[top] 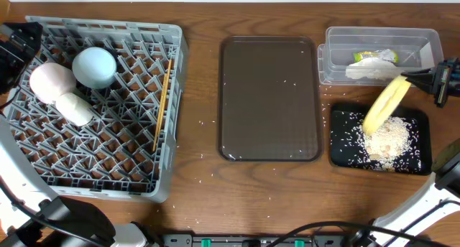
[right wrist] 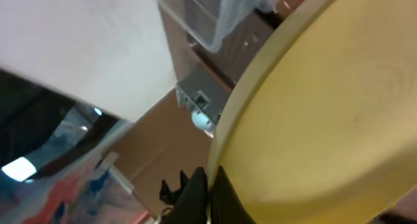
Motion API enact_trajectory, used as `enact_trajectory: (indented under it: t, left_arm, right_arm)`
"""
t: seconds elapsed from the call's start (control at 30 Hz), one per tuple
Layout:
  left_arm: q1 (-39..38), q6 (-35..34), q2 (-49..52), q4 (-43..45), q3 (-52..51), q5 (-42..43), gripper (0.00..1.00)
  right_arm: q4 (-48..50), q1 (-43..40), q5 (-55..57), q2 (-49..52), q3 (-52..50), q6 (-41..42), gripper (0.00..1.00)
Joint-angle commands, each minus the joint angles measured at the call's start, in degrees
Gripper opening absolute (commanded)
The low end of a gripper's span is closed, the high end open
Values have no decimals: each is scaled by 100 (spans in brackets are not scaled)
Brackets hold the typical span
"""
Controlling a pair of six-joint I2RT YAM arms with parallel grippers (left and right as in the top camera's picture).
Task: Sort waste into correct bins and load items into the dishwasher
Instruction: 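Tilt the yellow plate to dump rice scraps onto the black tray, then carry the emptied yellow plate left to the dish rack's right edge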
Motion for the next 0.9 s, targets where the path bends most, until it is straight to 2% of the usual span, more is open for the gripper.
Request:
enact_trajectory:
  t: [0.0,0.2,0.3,0.4,0.47,0.53,0.7,0.87]
  left_arm:
    - [13,118,-114,9,2,-31,98]
    - [13,118,-114,11,2,-31,99]
    - [13,118,-114,11,2,-31,98]
    - [11,118,-114,11,2,-31,98]
    - [13,118,-114,11,2,-31,98]
    - [13,118,-114,11,2,-31,99]
    - [13,118,-114,11,2,-31,98]
    - [13,118,-114,11,2,-31,98]
  right_arm:
    - [-155,-83,-531,-177,4,-46,1]
    - [-138,-20,-1423,-208,4,-352,1]
    - [-103,-11,-1222,-205,2,-7,1]
    - [-111,20,-1753,-264,2,-354,1]
    - [177,2,-1305,-256,0,28,1]
    - [-98,-13,-914,-245,-2,352,1]
    - [-155,72,-1405,-249,-2,197,1]
    - [-155,566,-2083,-348,-2,72,1]
